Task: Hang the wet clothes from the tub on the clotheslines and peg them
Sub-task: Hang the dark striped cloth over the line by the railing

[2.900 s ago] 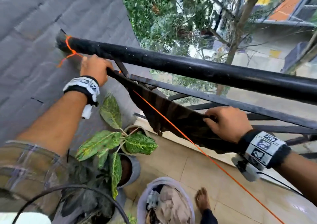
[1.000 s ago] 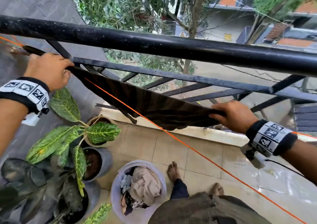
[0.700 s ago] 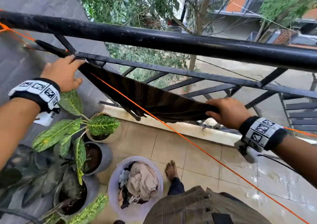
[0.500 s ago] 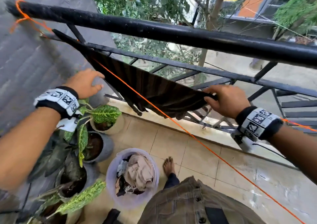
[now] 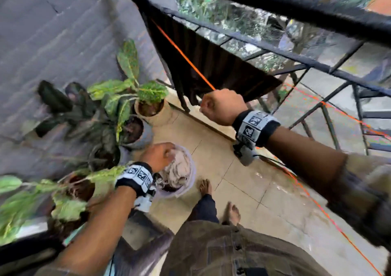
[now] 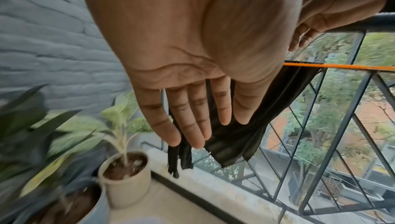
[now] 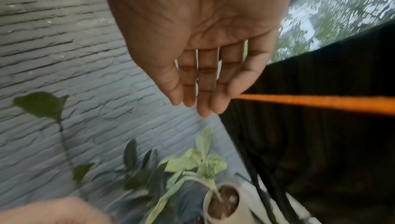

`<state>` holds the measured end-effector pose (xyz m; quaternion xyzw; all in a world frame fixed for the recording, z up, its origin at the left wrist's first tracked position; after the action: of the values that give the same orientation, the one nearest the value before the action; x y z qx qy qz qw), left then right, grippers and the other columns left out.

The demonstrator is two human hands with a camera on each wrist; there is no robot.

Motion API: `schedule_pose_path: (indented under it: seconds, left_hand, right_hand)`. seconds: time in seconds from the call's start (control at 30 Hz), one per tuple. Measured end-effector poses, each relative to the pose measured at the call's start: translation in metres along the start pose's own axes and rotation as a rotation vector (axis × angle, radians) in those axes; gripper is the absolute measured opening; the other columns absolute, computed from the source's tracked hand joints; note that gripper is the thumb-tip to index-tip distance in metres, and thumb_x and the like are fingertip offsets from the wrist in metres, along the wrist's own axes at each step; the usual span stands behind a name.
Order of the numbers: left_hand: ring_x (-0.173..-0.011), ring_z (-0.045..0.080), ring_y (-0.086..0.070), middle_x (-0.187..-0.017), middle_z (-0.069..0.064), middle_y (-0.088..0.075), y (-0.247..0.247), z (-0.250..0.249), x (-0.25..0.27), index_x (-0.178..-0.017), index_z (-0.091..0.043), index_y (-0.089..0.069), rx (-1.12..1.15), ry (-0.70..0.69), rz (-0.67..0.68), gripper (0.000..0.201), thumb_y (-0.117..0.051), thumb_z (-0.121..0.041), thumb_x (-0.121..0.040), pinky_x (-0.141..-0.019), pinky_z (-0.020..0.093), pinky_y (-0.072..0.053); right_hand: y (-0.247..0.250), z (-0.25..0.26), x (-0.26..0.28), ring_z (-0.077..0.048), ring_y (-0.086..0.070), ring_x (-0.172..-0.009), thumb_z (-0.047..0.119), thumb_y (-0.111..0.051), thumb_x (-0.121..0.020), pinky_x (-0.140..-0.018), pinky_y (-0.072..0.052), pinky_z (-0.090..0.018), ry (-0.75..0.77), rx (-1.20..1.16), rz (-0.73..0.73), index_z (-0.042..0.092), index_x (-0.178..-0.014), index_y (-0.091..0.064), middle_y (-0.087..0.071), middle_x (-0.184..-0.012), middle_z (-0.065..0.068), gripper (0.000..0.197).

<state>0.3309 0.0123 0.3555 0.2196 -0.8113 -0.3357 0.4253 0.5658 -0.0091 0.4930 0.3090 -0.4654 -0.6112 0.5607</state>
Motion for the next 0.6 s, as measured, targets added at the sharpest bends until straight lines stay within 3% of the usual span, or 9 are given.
schedule_pose_path:
  seconds: [0.1,0.2,0.27,0.33,0.47,0.6]
  left_hand:
    - [-0.092,0.027,-0.065,-0.104,0.006,-0.070,-0.043,0.036,0.033,-0.106,-0.039,-0.063,0.142,0.064,0.032,0.024,-0.051,-0.031,-0.087,-0.077,0.032,-0.048]
    - [-0.096,0.028,-0.067,-0.107,0.006,-0.071,-0.080,0.080,0.063,-0.118,-0.023,-0.065,0.214,0.186,0.047,0.026,-0.059,-0.020,-0.093,-0.075,0.029,-0.049]
    - [-0.092,0.026,-0.068,-0.106,0.005,-0.071,-0.104,0.101,0.076,-0.122,-0.023,-0.065,0.263,0.227,0.079,0.028,-0.059,-0.024,-0.094,-0.077,0.035,-0.055]
    - [-0.086,0.023,-0.068,-0.103,0.003,-0.071,-0.128,0.130,0.086,-0.118,-0.030,-0.065,0.318,0.273,0.113,0.026,-0.059,-0.025,-0.092,-0.077,0.038,-0.057]
    - [-0.096,0.024,-0.068,-0.109,0.005,-0.072,-0.164,0.184,0.093,-0.106,-0.028,-0.066,0.416,0.333,0.100,0.027,-0.051,-0.030,-0.083,-0.081,0.035,-0.053]
    - [-0.104,0.026,-0.066,-0.113,0.006,-0.070,-0.179,0.222,0.089,-0.109,-0.011,-0.068,0.447,0.352,0.094,0.021,-0.056,-0.010,-0.092,-0.084,0.031,-0.049]
  right_hand:
    - [-0.067,0.032,0.011,-0.034,-0.065,-0.093,0.044,-0.056,-0.084,-0.070,-0.048,-0.033,0.068,-0.003,0.142,0.031,-0.095,-0.069,-0.070,-0.097,-0.005,0.022]
    - [-0.142,0.050,0.032,-0.031,-0.065,-0.094,0.042,-0.058,-0.086,-0.066,-0.045,-0.030,0.119,0.025,0.299,0.031,-0.096,-0.071,-0.071,-0.099,-0.003,0.020]
    - [-0.186,0.050,0.047,-0.031,-0.066,-0.091,0.043,-0.056,-0.086,-0.068,-0.049,-0.031,0.093,0.024,0.401,0.031,-0.093,-0.070,-0.071,-0.096,-0.003,0.020]
    - [-0.230,0.048,0.059,-0.030,-0.066,-0.090,0.046,-0.055,-0.086,-0.067,-0.048,-0.030,0.030,0.004,0.503,0.033,-0.094,-0.069,-0.071,-0.094,-0.001,0.020]
    - [-0.297,0.052,0.070,-0.029,-0.063,-0.100,0.048,-0.058,-0.089,-0.077,-0.049,-0.032,-0.046,-0.004,0.668,0.035,-0.103,-0.069,-0.069,-0.107,-0.001,0.022]
    - [-0.350,0.054,0.062,-0.026,-0.064,-0.101,0.049,-0.061,-0.088,-0.084,-0.052,-0.034,-0.126,-0.010,0.750,0.036,-0.101,-0.070,-0.070,-0.109,0.001,0.021]
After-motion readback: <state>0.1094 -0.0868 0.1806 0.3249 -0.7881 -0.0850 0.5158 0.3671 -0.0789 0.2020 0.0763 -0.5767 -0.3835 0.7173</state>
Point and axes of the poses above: each hand's wrist, its own x-axis away from the middle knuckle, its own y-axis out of the back of the hand, z = x × y, the point moved 9 cm from there along -x, towards the middle knuckle
